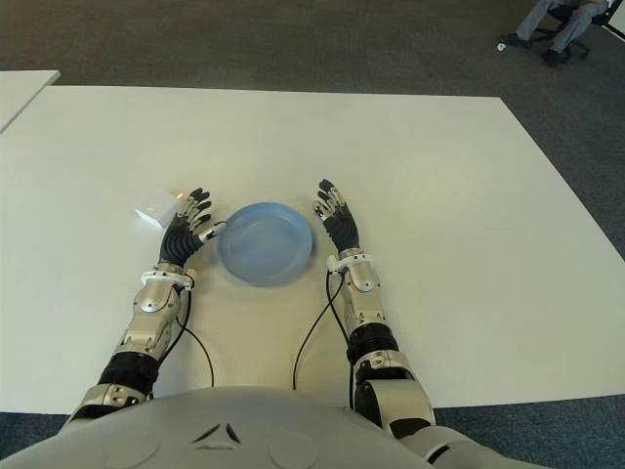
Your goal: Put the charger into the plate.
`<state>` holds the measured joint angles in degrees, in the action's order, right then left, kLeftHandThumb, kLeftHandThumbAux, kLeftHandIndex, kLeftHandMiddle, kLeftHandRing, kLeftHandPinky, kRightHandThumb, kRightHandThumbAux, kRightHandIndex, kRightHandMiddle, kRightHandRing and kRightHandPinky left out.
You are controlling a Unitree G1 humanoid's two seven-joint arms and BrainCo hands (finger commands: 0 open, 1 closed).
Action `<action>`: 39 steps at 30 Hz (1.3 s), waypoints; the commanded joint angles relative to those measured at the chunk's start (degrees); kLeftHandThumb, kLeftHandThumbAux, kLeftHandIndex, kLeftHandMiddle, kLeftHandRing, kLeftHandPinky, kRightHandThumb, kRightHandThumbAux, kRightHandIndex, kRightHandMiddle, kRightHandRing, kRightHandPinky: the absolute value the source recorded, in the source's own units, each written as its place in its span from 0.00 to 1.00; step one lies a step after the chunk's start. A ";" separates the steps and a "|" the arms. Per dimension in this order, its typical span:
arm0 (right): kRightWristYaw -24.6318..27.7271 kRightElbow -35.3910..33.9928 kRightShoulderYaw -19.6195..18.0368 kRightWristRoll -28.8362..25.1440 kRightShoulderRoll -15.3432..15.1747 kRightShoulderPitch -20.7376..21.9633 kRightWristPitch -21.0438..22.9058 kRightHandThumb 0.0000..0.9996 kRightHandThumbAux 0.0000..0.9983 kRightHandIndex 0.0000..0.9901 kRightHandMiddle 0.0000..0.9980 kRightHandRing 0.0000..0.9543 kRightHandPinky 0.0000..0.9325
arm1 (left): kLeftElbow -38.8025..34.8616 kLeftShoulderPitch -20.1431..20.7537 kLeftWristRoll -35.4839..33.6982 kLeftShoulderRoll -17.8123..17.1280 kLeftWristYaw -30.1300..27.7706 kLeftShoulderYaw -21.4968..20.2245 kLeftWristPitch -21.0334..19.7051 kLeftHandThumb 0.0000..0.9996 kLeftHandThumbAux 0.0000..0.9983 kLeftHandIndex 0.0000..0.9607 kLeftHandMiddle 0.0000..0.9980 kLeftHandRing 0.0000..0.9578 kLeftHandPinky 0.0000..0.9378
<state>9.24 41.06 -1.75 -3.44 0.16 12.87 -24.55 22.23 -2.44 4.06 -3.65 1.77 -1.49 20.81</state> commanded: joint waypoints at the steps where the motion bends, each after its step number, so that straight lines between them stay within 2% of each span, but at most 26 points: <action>1: -0.47 4.21 -0.13 0.40 0.25 -0.86 2.16 0.00 0.56 0.05 0.07 0.06 0.06 | -10.22 -2.40 1.85 0.78 3.95 -1.16 -5.35 0.25 0.70 0.12 0.17 0.19 0.27; 5: -0.54 5.08 -0.02 0.48 0.42 -0.35 1.46 0.00 0.56 0.05 0.07 0.06 0.05 | -15.29 -2.21 2.85 2.06 7.96 -2.33 -8.83 0.33 0.69 0.16 0.21 0.23 0.29; 10: -1.08 5.87 0.02 0.58 0.80 0.19 1.22 0.00 0.55 0.06 0.07 0.06 0.05 | -22.78 -1.56 3.80 2.35 9.61 -2.88 -15.96 0.38 0.68 0.19 0.23 0.24 0.29; 23: -2.61 8.87 0.01 0.73 2.24 1.86 0.17 0.00 0.54 0.06 0.08 0.06 0.05 | -36.03 3.93 5.97 0.91 8.18 -2.24 -33.36 0.41 0.68 0.19 0.23 0.24 0.28; 31: -2.50 10.24 -0.10 0.56 2.75 2.61 -0.52 0.00 0.55 0.06 0.08 0.06 0.06 | -37.42 4.98 6.36 -1.42 6.43 -1.70 -34.30 0.45 0.65 0.18 0.22 0.25 0.31; 35: -2.42 11.25 -0.42 0.31 2.93 3.13 -1.02 0.00 0.55 0.06 0.08 0.06 0.06 | -37.63 5.19 13.61 -6.04 6.56 1.11 -32.38 0.42 0.62 0.16 0.22 0.25 0.29; 39: -2.49 11.88 -0.61 0.26 3.10 3.48 -1.51 0.00 0.56 0.06 0.07 0.05 0.06 | -36.20 6.45 18.17 -8.70 7.37 2.34 -31.58 0.38 0.58 0.14 0.21 0.24 0.28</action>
<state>6.93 49.77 -2.01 -3.09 2.70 18.45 -27.91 -15.47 3.16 18.27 -10.04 9.16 -0.53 -11.51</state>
